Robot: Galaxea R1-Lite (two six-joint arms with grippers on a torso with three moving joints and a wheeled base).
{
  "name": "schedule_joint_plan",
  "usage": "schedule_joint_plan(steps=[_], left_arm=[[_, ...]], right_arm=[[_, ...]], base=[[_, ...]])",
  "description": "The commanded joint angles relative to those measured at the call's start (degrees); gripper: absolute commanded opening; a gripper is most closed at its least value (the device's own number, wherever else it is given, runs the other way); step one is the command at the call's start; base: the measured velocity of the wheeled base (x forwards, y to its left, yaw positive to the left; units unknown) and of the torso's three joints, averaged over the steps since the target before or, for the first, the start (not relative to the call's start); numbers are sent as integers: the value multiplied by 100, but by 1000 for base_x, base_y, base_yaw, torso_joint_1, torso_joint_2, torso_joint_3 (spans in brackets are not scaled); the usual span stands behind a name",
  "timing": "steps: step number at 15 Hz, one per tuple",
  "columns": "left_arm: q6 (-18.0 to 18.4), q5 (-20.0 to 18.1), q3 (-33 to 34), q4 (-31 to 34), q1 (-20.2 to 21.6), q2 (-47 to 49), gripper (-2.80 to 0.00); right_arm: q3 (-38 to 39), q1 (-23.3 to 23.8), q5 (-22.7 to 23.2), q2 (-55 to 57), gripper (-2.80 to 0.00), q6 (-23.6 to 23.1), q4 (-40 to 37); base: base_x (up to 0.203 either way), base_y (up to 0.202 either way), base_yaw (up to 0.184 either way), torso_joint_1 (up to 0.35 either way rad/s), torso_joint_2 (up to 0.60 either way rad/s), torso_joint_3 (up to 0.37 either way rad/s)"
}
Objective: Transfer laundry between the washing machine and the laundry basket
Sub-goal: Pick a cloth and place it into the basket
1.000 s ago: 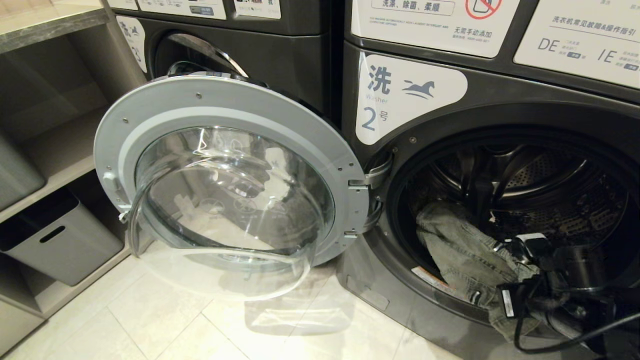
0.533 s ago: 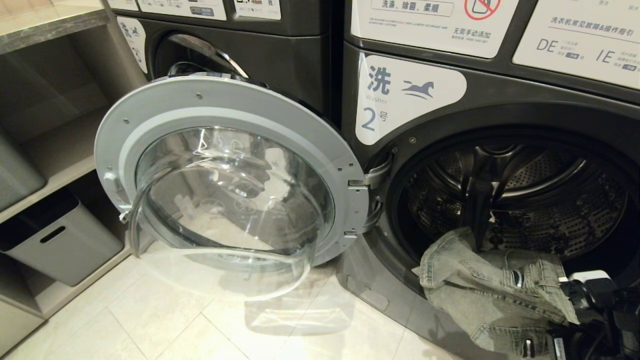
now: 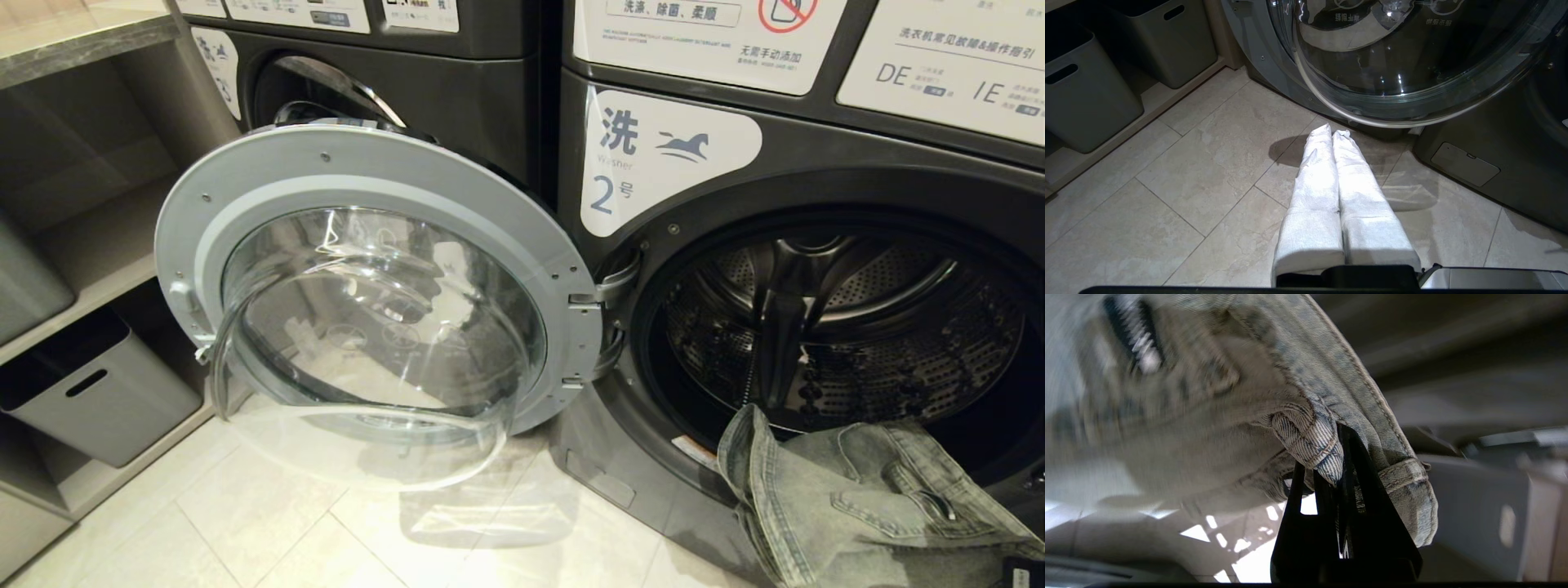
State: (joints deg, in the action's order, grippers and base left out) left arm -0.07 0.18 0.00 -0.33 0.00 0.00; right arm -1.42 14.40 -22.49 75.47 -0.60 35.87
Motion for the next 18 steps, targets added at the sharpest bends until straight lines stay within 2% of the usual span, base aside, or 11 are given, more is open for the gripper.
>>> schedule_joint_plan(steps=[1, 8, 13, 16, 18], left_arm=[[-1, -1, 0, -2, 0, 0, -280], [-1, -1, 0, -2, 0, 0, -280], [-1, -1, 0, -2, 0, 0, -280], [-1, -1, 0, -2, 0, 0, -280], [-1, -1, 0, -2, 0, 0, -280]], right_arm=[[25, 495, -27, -63, -280, -5, -47], [68, 2247, -45, -270, -280, -50, -566], [130, 3630, -107, -605, -280, -654, -691], [256, 4165, -192, -903, -280, -710, -690], [301, 4712, -194, -996, -280, -710, -693]], base=[[0, 0, 0, 0, 0, 0], [0, 0, 0, 0, 0, 0], [0, 0, 0, 0, 0, 0], [0, 0, 0, 0, 0, 0], [0, 0, 0, 0, 0, 0]])
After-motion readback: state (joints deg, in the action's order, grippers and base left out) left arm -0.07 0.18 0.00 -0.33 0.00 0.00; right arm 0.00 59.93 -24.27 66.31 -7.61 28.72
